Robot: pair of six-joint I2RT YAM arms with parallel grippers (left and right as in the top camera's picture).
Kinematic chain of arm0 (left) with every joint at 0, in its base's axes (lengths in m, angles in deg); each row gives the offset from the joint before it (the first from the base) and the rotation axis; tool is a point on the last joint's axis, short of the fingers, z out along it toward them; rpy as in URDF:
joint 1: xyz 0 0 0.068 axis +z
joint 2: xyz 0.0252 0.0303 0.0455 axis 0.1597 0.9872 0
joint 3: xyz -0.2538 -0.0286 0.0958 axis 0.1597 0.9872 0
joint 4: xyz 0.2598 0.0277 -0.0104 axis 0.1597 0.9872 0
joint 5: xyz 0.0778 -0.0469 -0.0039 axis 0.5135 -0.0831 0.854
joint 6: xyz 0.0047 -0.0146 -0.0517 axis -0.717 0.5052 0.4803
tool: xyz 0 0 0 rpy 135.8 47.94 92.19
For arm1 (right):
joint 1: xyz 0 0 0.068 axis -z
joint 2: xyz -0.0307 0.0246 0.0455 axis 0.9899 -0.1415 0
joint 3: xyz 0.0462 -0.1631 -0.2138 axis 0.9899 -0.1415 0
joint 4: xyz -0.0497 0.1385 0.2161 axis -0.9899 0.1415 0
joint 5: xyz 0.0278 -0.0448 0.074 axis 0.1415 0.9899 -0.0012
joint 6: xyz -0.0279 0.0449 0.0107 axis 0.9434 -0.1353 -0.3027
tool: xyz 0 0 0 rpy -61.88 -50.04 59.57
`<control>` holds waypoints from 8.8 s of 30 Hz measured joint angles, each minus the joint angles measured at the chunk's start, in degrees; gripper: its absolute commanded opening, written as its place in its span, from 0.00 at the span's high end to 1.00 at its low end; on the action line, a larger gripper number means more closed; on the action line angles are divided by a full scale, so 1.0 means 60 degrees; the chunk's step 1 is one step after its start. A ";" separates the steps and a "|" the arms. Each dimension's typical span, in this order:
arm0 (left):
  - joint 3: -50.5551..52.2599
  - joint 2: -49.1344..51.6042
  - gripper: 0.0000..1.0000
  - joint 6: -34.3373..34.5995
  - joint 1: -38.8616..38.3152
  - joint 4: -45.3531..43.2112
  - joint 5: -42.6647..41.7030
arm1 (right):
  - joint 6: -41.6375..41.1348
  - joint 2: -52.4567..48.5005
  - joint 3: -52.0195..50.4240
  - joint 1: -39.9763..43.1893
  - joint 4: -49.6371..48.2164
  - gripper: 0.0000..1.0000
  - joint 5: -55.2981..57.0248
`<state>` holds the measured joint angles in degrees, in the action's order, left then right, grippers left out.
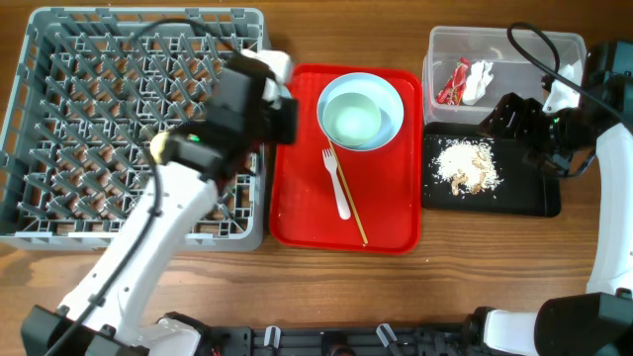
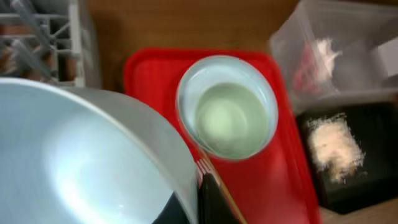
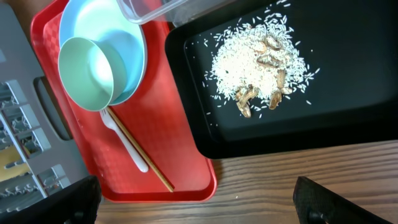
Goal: Sort waste into correct bins and load items into the dishwasher rack
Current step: 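Place the light-blue bowl upside down in the dish rack, then reach the left gripper to the green bowl on the plate and grasp, then carry the green bowl into the back of the dish rack, then move the left gripper back to the blue plate on the tray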
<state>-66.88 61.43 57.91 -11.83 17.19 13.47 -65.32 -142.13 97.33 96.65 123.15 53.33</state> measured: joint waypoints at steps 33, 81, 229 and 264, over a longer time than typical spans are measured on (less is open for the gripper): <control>-0.0033 0.3876 0.81 0.0149 0.6841 -0.2947 -0.8684 | 0.0000 0.0000 0.0000 0.0000 0.0073 0.00 0.0000; -0.3089 0.2022 0.00 0.0404 -0.0692 0.0415 -0.0474 | 0.0004 0.0000 0.0000 0.0000 0.0423 0.00 0.0000; -0.4171 0.3391 0.00 0.0510 0.3049 0.3388 -0.3249 | 0.0080 0.0000 0.0000 0.0000 0.0641 0.00 0.0073; -0.1016 0.5129 0.01 0.5614 -0.2313 0.2871 0.1927 | 0.0080 0.0000 0.0000 0.0000 0.0685 0.00 0.0262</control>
<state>-72.98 92.21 91.59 -25.71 34.42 25.03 -64.84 -142.13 97.33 96.65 127.26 54.91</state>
